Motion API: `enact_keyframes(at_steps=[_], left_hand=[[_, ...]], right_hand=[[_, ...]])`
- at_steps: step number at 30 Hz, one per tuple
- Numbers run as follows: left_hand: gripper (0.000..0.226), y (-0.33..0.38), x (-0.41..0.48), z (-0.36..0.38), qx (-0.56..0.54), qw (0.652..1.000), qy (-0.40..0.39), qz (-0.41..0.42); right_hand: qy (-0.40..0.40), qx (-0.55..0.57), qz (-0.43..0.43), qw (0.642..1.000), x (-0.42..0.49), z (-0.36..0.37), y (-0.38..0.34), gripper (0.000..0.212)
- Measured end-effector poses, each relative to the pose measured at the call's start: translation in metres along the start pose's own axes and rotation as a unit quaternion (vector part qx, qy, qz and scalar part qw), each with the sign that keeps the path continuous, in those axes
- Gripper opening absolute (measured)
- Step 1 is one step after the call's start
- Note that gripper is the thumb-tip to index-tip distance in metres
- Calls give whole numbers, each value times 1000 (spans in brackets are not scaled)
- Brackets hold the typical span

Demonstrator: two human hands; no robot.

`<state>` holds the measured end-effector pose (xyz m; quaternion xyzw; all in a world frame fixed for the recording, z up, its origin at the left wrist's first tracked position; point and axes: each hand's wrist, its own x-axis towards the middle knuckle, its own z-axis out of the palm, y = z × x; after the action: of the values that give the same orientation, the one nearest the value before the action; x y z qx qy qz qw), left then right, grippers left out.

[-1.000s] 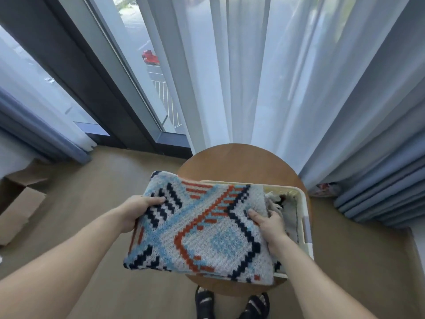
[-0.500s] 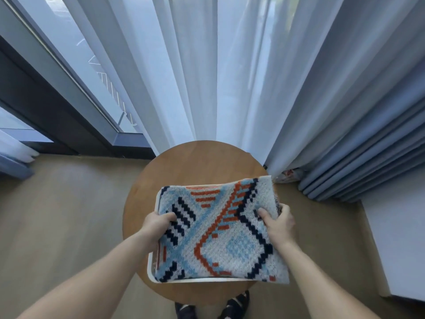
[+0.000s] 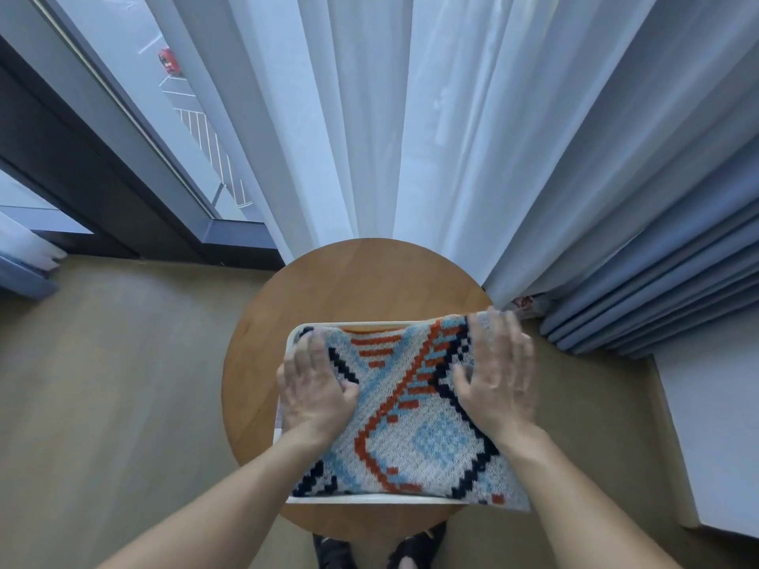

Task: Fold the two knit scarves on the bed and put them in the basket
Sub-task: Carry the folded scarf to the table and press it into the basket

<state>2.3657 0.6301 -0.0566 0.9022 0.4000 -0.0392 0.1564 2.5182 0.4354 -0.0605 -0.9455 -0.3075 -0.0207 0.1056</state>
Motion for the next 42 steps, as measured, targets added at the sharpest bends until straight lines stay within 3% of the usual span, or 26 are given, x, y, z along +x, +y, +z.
enact_keyframes(at_steps=[2, 6, 16, 19, 25, 28, 31, 33, 38, 42], left_hand=[[87, -2, 5, 11, 53, 993, 22, 100], [77, -6, 24, 30, 103, 980, -7, 172], [81, -43, 32, 67, 137, 977, -55, 154], [85, -39, 37, 67, 150, 973, -104, 139], [82, -34, 39, 54, 156, 968, -142, 138], [85, -34, 23, 46, 135, 960, -95, 226], [88, -32, 5, 42, 139, 906, -102, 387], [94, -38, -4, 42, 156, 876, -127, 438], [110, -54, -9, 49, 177, 888, -184, 382], [112, -56, -12, 57, 180, 895, -181, 365]], right_hand=[[-45, -29, -60, 997, 0, 14, -3, 75], [-117, -42, -25, 992, -3, 36, 3, 79], [-210, -17, 28, 977, -5, 71, 6, 88], [-241, -23, 34, 970, 1, 74, 7, 87], [-248, 8, 29, 968, 5, 65, 3, 88], [-169, 25, -37, 985, -8, 51, 5, 87], [-135, 23, -176, 975, -26, 34, 6, 82], [-160, -4, -245, 956, -42, 30, 6, 86], [-234, -59, -229, 943, -54, 51, 13, 102], [-269, -72, -211, 937, -53, 65, 9, 103]])
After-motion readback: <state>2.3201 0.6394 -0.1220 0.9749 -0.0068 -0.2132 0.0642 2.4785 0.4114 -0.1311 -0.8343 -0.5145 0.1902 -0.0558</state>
